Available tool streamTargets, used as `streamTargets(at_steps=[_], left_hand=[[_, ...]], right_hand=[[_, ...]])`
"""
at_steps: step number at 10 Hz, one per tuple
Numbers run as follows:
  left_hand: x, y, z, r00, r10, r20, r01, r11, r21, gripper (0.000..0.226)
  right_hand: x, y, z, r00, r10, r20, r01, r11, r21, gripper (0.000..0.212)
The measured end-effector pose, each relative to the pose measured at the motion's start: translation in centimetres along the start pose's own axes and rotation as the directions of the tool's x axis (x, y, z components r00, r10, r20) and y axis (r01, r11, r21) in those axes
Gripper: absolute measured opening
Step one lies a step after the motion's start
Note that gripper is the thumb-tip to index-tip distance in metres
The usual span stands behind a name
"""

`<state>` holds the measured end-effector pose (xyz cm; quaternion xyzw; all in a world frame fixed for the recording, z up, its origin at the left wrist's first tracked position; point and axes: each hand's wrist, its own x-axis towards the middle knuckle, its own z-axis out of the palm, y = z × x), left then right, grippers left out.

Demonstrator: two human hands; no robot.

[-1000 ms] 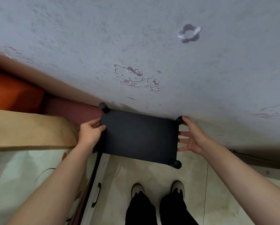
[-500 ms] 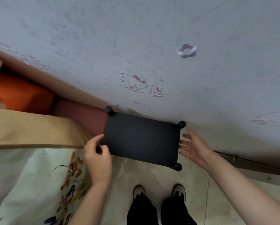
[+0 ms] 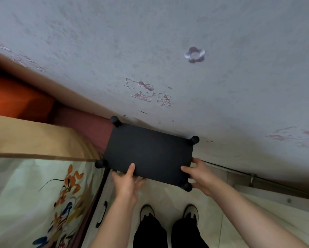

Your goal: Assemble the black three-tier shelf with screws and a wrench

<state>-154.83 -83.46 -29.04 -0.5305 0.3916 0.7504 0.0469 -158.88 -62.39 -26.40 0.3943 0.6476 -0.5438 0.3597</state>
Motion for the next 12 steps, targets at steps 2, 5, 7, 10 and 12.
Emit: streamTargets(at_steps=[2, 5, 7, 10, 12], left_hand=[[0.3, -0.6, -0.4, 0.996, 0.028, 0.079, -0.023, 0.998, -0.063, 0.068], [1.2, -0.2, -1.5, 0.992, 0.076, 0.102, -0.070, 0.996, -0.062, 0.065], [1.5, -0.3, -2.2, 0.991, 0.100, 0.085, -0.097, 0.994, -0.044, 0.058], [0.0, 0.4, -2.4, 0.989, -0.121, 0.081, 0.106, 0.980, 0.167, 0.011], [-2.7, 1.7, -2.6, 0.993, -0.120, 0.003, 0.115, 0.958, 0.263, 0.042]], right_hand=[[0.6, 0.7, -0.1, 1.000, -0.002, -0.016, 0.002, 1.000, 0.002, 0.035], [1.1, 1.6, 0.5, 1.000, -0.003, -0.015, 0.004, 0.999, 0.034, 0.039], [1.3, 2.1, 1.4, 1.000, 0.003, -0.015, -0.002, 0.997, 0.076, 0.049], [0.4, 1.5, 1.2, 0.998, -0.040, -0.051, 0.044, 0.996, 0.079, 0.046], [-2.2, 0.4, 0.4, 0.980, -0.118, -0.163, 0.118, 0.993, -0.008, 0.054]])
